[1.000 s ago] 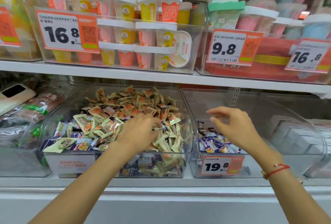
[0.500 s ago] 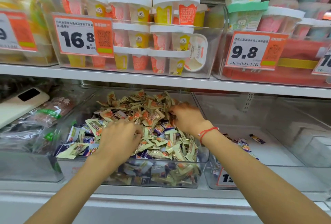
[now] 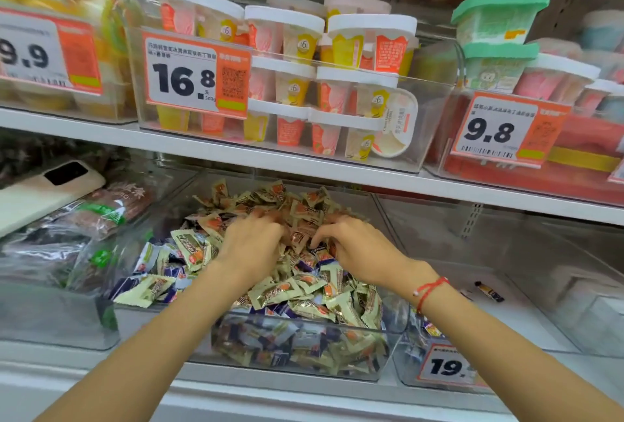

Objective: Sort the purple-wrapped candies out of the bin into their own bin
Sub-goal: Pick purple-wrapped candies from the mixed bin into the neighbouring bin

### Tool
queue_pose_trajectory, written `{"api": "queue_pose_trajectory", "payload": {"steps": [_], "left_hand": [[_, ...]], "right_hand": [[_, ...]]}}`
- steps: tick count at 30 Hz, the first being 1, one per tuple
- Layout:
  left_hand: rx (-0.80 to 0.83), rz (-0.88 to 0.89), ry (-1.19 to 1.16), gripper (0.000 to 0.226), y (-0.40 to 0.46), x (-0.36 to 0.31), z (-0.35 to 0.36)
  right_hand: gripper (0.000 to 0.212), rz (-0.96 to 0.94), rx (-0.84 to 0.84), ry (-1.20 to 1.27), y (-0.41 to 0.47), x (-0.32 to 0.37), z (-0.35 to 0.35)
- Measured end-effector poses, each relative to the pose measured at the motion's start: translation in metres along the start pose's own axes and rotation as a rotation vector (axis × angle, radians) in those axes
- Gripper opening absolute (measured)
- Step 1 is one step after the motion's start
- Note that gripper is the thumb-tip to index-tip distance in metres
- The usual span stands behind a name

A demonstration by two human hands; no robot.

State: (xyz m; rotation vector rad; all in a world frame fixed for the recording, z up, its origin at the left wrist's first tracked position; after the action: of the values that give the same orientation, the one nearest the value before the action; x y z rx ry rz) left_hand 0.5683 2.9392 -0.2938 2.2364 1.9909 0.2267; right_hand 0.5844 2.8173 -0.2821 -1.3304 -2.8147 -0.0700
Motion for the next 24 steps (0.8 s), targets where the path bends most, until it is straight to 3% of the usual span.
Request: {"api": "queue_pose_trajectory", "payload": {"steps": [5,8,12,16,21,24], "left_hand": [[0.091,-0.088,0.038,0.027,-0.014,0.03,0.003],[0.094,-0.136,0.061,0.028,-0.018,0.033,-0.003],[-0.047,-0.048,-0.089,0.029,-0.017,0.013,-0.018],[-0.019,0.031,-0.267,0.027,-0.005,-0.008,-0.01],[0.172,0.038,0.014,0.047,0.01,-0.033,0.017],[0.144,0.022,0.036,0.046,0.014,-0.036,0.018]], "right_hand": [[0.025,0.149,0.178,-0.114,0.022,0.002,0.024],[0.019,0.174,0.148,-0.113,0.031,0.003,0.024],[0.034,0.141,0.098,0.12,0.022,-0.003,0.014],[0.032,0.121,-0.042,0.247,-0.01,-0.013,-0.002],[0.029,0.067,-0.335,0.409,-0.065,-0.02,-0.031],[0.028,0.033,-0.554,0.345,-0.102,-0.036,-0.05]]}}
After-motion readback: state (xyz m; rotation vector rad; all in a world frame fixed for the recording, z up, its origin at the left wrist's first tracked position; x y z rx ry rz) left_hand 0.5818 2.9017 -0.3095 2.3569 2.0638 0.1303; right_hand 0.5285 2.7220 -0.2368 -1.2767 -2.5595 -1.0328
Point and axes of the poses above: each hand's wrist, its own y-axis towards the middle knuckle, its own z-axis out of the palm, x = y × z, the point moved 8 cm from there along y, towards the middle knuckle, and after that the axes turned 9 degrees about x, right-handed, at the moved point
